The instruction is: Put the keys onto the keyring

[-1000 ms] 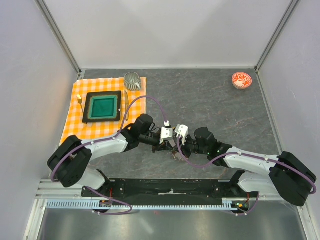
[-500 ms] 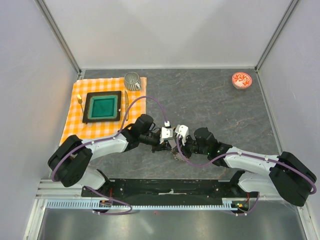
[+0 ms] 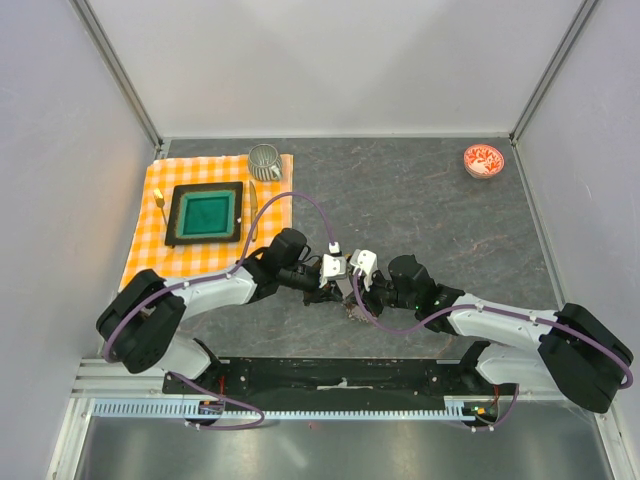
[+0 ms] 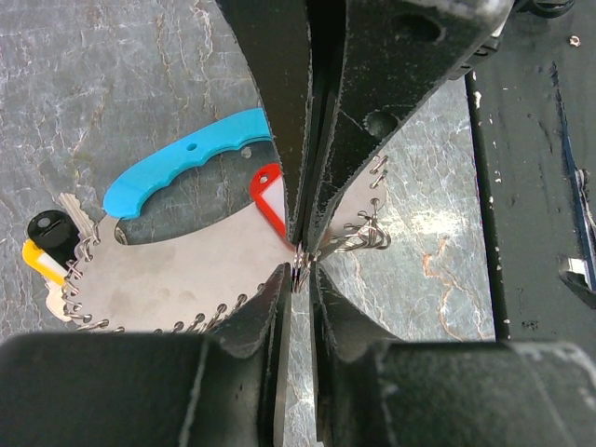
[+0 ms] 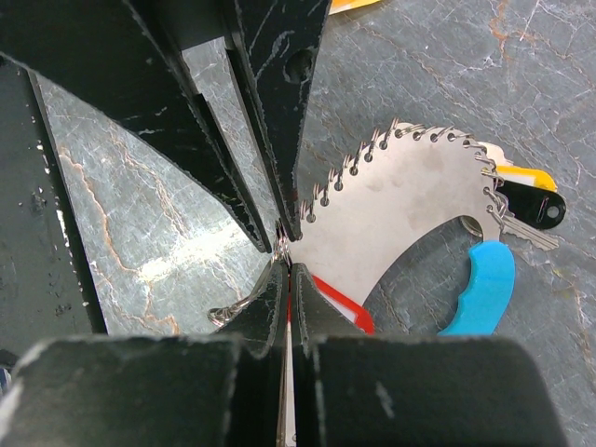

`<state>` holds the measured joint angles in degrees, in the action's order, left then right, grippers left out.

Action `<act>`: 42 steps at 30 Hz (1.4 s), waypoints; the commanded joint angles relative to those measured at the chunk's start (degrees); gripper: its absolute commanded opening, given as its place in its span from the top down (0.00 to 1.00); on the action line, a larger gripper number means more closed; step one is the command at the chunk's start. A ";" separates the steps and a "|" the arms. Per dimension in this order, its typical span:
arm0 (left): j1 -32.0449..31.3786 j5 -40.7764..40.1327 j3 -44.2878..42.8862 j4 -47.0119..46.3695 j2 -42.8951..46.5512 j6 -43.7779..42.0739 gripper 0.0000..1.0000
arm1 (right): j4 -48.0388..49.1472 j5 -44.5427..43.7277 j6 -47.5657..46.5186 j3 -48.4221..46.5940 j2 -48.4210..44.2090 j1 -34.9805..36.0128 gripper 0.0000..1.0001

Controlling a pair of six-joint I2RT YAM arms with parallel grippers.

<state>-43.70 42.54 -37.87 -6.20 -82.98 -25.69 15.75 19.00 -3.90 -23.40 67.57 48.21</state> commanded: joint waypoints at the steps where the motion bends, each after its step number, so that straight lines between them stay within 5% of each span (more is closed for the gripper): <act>1: -0.51 2.37 -1.77 -1.54 -1.66 -0.50 0.81 | 5.00 1.91 -0.84 -1.39 -0.60 0.49 1.00; 4: -0.51 2.98 -1.77 -1.98 -2.10 -0.06 0.82 | 5.08 1.91 -0.84 -1.30 -0.51 0.57 1.00; 8: -0.59 3.16 -1.77 -1.98 -2.10 -0.23 0.98 | 5.08 1.91 -0.76 -1.30 -0.51 0.57 1.00; 12: -0.59 1.15 -0.98 -2.06 -0.43 -0.41 0.98 | 4.91 0.26 0.47 -1.30 -0.60 0.57 1.00; 16: -0.59 -2.11 1.56 -5.65 3.34 0.29 0.98 | 3.15 -4.48 3.72 -1.39 -3.66 0.49 0.65; 19: -0.51 -4.22 5.34 -13.29 6.77 3.27 0.98 | -0.01 -11.24 7.50 -1.83 -7.78 0.57 0.55; 27: -0.59 -5.54 16.33 -41.49 10.29 15.49 0.98 | -4.41 -17.42 11.02 -0.95 -14.31 0.40 0.53; 31: -0.68 -5.81 17.83 -46.61 10.38 18.39 0.98 | -4.68 -16.29 11.81 -1.30 -11.68 0.31 0.53; 37: -0.77 -5.54 18.27 -46.37 10.64 17.52 0.98 | -0.63 -10.22 8.74 0.46 -11.94 0.40 0.52; 42: -0.77 -5.54 16.78 -37.41 12.40 13.13 0.98 | -1.51 -8.55 6.10 0.02 -13.33 0.40 0.52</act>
<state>-44.23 37.47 -19.81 -45.30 -73.45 -9.67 12.36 7.25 4.58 -23.29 55.92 48.53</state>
